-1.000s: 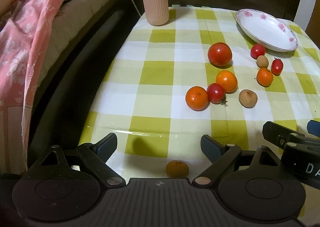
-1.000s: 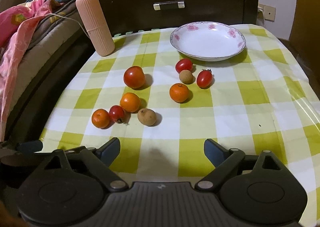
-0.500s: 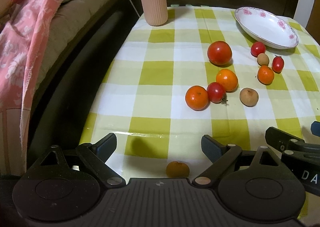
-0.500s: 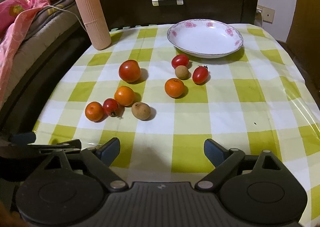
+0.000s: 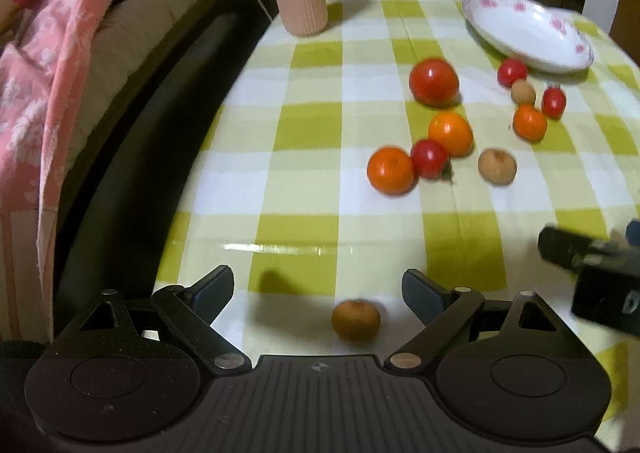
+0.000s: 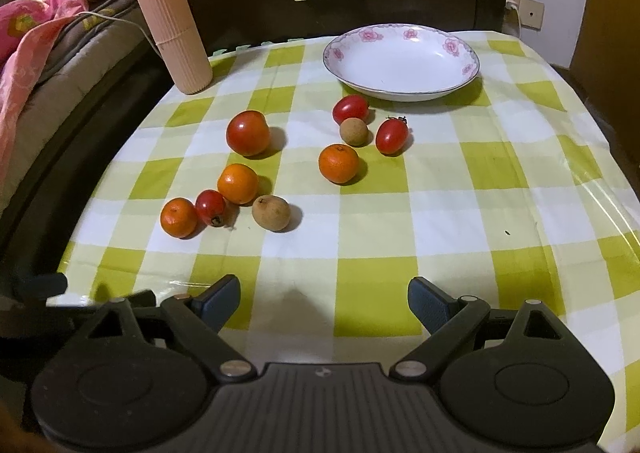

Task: Organize fruits
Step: 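Lower the left tool onto a small brown fruit and close on it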

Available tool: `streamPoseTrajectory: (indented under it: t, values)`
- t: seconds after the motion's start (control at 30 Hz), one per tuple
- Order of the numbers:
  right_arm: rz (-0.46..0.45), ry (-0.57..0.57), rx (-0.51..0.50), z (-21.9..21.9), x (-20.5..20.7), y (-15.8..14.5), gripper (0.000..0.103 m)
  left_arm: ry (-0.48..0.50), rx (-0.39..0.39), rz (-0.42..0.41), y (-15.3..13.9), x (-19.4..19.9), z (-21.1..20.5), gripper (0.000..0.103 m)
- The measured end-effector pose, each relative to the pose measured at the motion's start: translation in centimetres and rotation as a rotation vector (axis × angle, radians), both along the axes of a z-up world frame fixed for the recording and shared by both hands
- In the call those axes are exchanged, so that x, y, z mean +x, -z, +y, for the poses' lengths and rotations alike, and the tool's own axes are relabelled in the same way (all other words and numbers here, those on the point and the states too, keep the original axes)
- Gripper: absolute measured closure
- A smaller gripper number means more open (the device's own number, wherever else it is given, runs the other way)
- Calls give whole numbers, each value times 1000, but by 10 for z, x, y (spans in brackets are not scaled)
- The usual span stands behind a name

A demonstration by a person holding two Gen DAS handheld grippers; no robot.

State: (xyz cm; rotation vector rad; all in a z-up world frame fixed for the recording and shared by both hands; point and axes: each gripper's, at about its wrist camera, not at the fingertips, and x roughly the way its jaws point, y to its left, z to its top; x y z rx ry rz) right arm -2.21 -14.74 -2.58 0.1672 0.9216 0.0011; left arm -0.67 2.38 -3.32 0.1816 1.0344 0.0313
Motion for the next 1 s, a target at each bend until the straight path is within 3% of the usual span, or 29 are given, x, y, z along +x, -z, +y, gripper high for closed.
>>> streamPoseTrajectory:
  t: [0.1, 0.37, 0.57, 0.8, 1.0]
  values:
    - [-1, -8, 19, -1, 0, 0, 14, -2, 2, 27, 5, -2, 0, 18]
    - [6, -21, 5, -1, 0, 1, 15, -43, -54, 33, 7, -1, 12, 26]
    - [14, -3, 16, -7, 1, 2, 16, 3, -83, 28, 5, -6, 8, 45]
    - [16, 7, 40, -13, 1, 2, 16, 3, -106, 38, 5, -11, 10, 50]
    - [22, 17, 79, -19, 0, 5, 16, 20, -87, 37, 5, -15, 7, 49]
